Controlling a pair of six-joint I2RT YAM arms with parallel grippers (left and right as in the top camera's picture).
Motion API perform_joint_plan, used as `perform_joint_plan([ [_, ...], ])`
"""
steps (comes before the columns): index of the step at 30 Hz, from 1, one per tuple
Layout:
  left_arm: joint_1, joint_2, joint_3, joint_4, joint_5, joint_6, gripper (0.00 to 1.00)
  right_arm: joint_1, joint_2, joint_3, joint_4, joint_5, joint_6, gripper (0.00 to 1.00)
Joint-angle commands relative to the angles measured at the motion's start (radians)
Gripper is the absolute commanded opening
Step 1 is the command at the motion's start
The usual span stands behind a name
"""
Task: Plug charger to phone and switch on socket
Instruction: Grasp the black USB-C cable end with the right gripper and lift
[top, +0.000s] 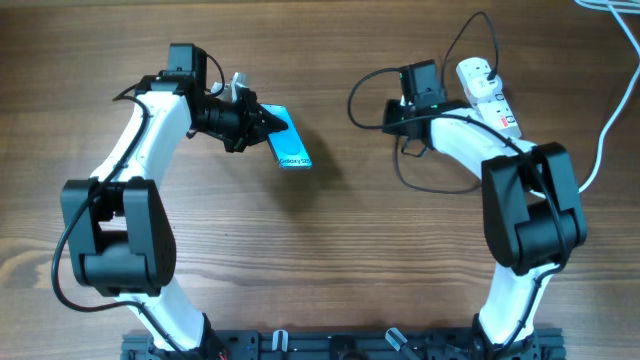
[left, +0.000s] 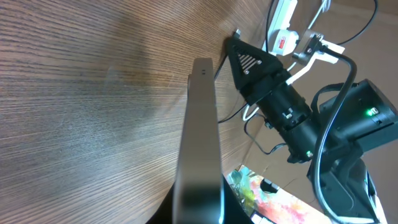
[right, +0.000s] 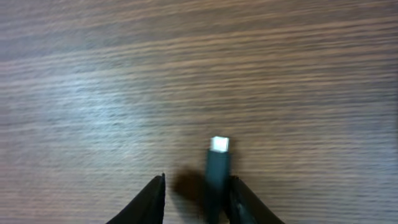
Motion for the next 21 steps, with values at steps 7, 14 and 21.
perform_joint_plan([
  [7,0.000,0.003,0.019,-0.001,0.032,0.020,0.04,0.045,0.112,-0.068,-0.071,0.026,0.013,0.24],
  [14,0.000,0.003,0.019,-0.001,0.032,0.020,0.04,0.046,0.111,-0.067,-0.035,0.016,-0.066,0.05],
  [21,0.000,0.003,0.019,0.013,0.032,0.025,0.04,0.045,0.035,-0.051,-0.104,-0.149,-0.130,0.04],
])
